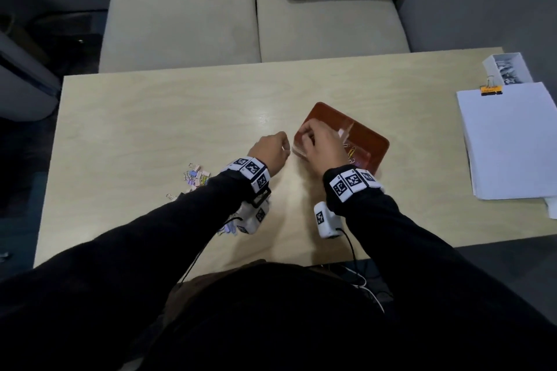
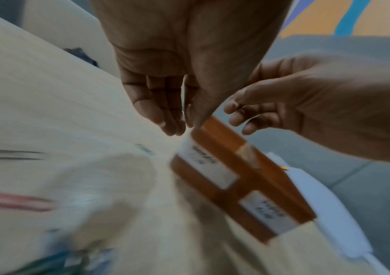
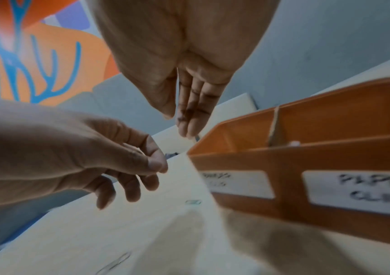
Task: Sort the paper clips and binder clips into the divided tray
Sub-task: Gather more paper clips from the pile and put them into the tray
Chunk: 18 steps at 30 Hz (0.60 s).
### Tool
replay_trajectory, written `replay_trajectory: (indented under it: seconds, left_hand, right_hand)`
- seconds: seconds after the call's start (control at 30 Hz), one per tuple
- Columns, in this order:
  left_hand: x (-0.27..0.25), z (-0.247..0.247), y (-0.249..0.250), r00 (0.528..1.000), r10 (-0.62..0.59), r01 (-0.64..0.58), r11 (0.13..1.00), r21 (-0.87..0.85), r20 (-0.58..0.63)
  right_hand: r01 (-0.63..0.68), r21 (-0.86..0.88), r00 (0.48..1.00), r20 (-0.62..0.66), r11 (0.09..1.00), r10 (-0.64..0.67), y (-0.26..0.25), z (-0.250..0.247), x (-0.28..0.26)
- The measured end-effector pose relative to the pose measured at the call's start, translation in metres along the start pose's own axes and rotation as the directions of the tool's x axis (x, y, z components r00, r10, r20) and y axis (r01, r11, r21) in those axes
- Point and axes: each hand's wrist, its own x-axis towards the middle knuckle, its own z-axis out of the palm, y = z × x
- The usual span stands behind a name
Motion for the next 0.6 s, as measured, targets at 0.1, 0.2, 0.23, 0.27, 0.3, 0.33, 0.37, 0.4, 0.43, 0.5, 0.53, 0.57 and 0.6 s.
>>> replay_trajectory:
  seconds: [0.1, 0.2, 0.23, 0.27, 0.3, 0.33, 0.37, 0.4, 0.43, 0.5, 0.53, 0.57, 0.6]
  left_hand:
    - [-0.002, -0.004, -0.043, 0.996, -0.086, 0.087, 0.995, 0.053, -0.019]
    - [-0.005, -0.006, -0.078, 0.989, -0.143, 0.146, 0.985, 0.093, -0.038]
    - [-0.006, -0.006, -0.087, 0.987, -0.157, 0.160, 0.981, 0.109, -0.039]
    - [-0.007, -0.006, -0.095, 0.985, -0.168, 0.171, 0.978, 0.122, -0.037]
    - [-0.008, -0.006, -0.102, 0.984, -0.172, 0.175, 0.975, 0.135, -0.036]
    - [-0.008, -0.006, -0.107, 0.984, -0.172, 0.176, 0.973, 0.150, -0.039]
    - [-0.009, -0.004, -0.113, 0.984, -0.173, 0.178, 0.969, 0.169, -0.042]
    - [-0.009, -0.003, -0.118, 0.985, -0.169, 0.173, 0.966, 0.190, -0.042]
    - [-0.008, -0.002, -0.123, 0.986, -0.164, 0.168, 0.962, 0.215, -0.037]
    - [-0.006, 0.001, -0.128, 0.987, -0.158, 0.157, 0.954, 0.255, -0.017]
    - [-0.005, 0.002, -0.129, 0.988, -0.154, 0.149, 0.950, 0.273, -0.005]
    - [-0.004, 0.003, -0.130, 0.989, -0.149, 0.140, 0.946, 0.292, 0.007]
    - [-0.003, 0.006, -0.131, 0.989, -0.143, 0.130, 0.942, 0.309, 0.019]
  right_hand:
    - [0.029, -0.031, 0.988, 0.155, 0.999, -0.024, -0.012, 0.034, 0.004]
    - [0.067, -0.124, 0.951, 0.308, 0.990, -0.026, -0.018, 0.068, 0.008]
    - [0.066, -0.160, 0.940, 0.341, 0.985, -0.008, -0.020, 0.079, 0.010]
    - [0.061, -0.192, 0.931, 0.365, 0.980, 0.014, -0.022, 0.088, 0.012]
    - [0.059, -0.225, 0.923, 0.383, 0.973, 0.032, -0.023, 0.096, 0.014]
    - [0.066, -0.257, 0.919, 0.392, 0.964, 0.041, -0.025, 0.103, 0.016]
    - [0.068, -0.291, 0.913, 0.404, 0.954, 0.058, -0.025, 0.111, 0.019]
    - [0.066, -0.328, 0.906, 0.414, 0.942, 0.081, -0.024, 0.116, 0.021]
    - [0.060, -0.368, 0.899, 0.423, 0.928, 0.110, -0.023, 0.121, 0.025]
    - [0.053, -0.433, 0.898, 0.415, 0.900, 0.146, -0.020, 0.128, 0.031]
    - [0.068, -0.461, 0.902, 0.407, 0.885, 0.143, -0.018, 0.130, 0.034]
    - [0.092, -0.488, 0.904, 0.407, 0.868, 0.133, -0.017, 0.130, 0.037]
    - [0.120, -0.500, 0.901, 0.418, 0.858, 0.118, -0.015, 0.130, 0.039]
